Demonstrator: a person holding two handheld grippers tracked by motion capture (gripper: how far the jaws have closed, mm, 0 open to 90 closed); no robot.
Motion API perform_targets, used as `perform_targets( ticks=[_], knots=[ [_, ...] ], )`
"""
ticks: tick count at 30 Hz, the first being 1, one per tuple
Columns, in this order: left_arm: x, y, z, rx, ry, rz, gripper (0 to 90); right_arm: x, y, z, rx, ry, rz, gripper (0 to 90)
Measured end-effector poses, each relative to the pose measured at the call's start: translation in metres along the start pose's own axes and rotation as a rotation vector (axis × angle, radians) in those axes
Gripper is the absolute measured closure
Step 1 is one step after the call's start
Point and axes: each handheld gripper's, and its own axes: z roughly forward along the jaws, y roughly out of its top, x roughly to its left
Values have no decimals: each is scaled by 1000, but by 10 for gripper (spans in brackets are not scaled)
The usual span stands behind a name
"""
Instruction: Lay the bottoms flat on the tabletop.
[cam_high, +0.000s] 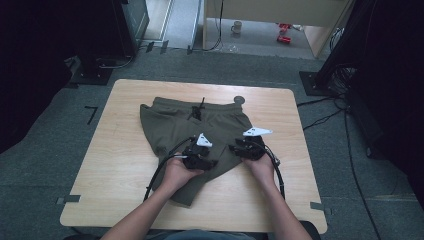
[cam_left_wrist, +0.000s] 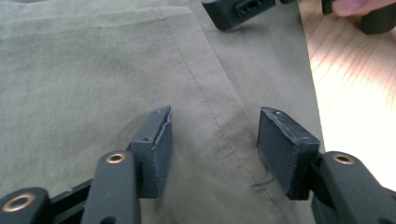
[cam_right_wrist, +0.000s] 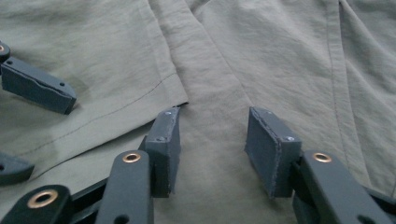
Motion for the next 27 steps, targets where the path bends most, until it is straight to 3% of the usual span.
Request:
perform_targets(
  ticks=[5,9,12,21,27],
  knots=[
    [3,-5,-2,-22,41,-2,651,3,0,1,1,-18,-28,529],
    [6,-5,-4,-8,33,-8,801,8,0,2,6,-41,-50,528],
    [7,-4,-6,6,26,-8,856,12,-1,3,11,-72,-91,527],
    [17,1,-29,-43,-16,-64,886,16,-1,4,13,-75,-111,533],
    [24,1,-51,-91,-3,-89,893,16,-1,4,12,-76,-108,544]
  ],
)
